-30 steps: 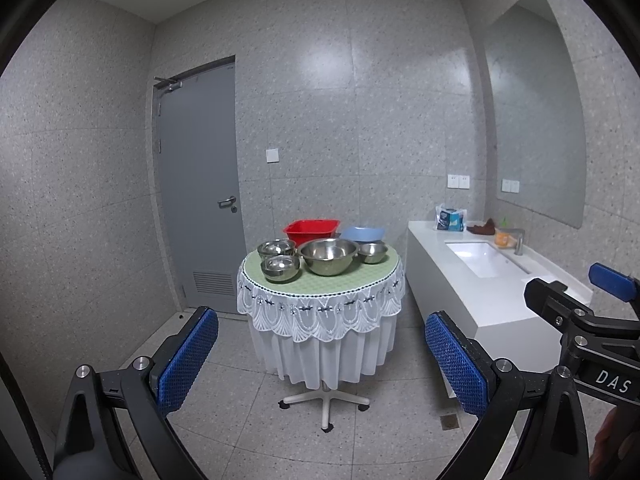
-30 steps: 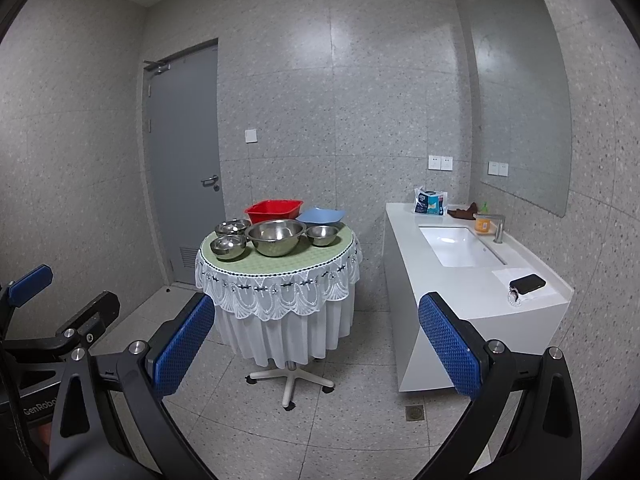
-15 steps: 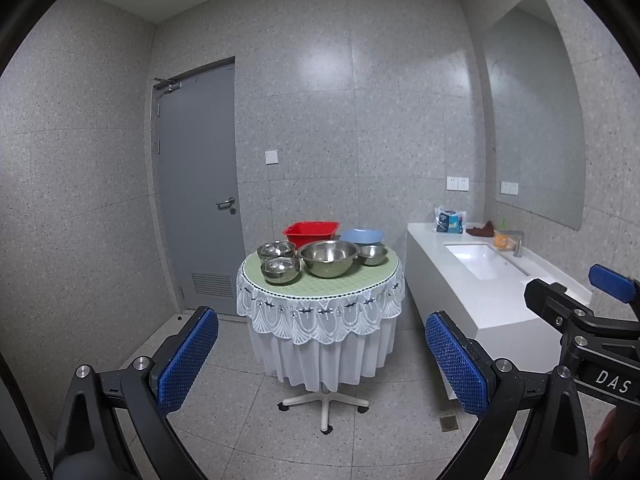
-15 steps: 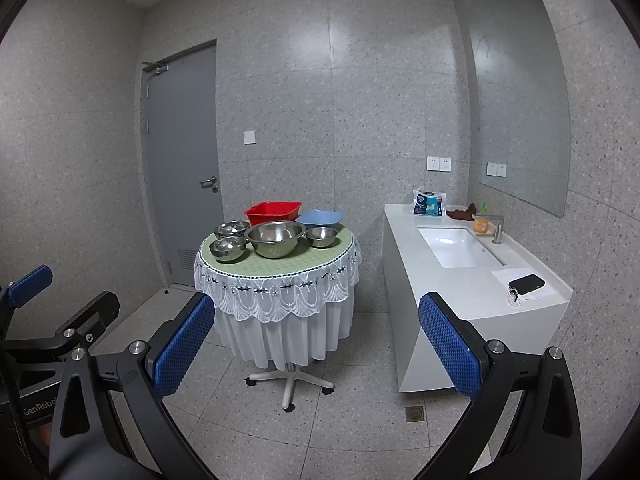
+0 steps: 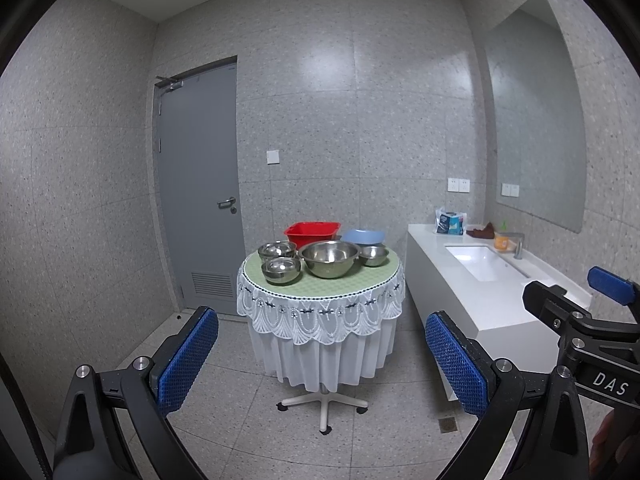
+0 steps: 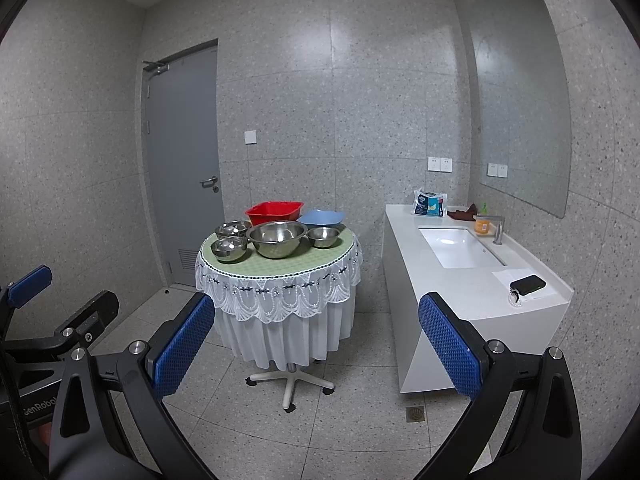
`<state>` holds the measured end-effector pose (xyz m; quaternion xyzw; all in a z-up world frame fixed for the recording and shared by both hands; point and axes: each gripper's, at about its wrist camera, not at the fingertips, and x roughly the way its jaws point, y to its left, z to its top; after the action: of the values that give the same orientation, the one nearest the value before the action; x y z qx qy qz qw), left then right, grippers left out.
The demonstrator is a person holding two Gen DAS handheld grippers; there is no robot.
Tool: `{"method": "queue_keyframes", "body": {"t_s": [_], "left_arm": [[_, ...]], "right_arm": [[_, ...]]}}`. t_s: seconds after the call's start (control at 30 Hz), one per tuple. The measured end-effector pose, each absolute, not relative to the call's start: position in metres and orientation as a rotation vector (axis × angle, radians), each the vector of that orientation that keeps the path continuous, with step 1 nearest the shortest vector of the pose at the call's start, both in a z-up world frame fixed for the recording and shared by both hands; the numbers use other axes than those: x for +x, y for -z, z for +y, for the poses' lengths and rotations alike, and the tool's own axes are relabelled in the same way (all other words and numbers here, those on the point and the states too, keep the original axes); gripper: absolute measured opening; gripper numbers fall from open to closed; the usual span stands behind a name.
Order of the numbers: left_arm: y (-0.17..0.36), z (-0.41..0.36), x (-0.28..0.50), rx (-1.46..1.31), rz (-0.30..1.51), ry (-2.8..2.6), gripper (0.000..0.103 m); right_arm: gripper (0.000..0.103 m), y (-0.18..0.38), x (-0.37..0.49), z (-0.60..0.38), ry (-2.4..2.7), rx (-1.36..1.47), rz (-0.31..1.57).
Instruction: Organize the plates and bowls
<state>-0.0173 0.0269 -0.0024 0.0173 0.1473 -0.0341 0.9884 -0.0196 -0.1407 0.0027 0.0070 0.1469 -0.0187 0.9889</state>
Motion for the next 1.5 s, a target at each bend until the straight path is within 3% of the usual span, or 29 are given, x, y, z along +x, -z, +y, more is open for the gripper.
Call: {"method": "queue_keyframes", "body": {"t_s": [0.83,1.5], "left_arm": [[0.001,0.021,-0.006,0.036,0.318,0.049,0.102],[-0.011,-0.038,-0.003,0.01,0.389,-0.01,0.102]], "right_arm": [[0.103,0.002,-0.002,-0.14,0.034,0.03,0.32],[0.103,0.004,0.022,-0.185,-0.048,0.042,0.384]]}}
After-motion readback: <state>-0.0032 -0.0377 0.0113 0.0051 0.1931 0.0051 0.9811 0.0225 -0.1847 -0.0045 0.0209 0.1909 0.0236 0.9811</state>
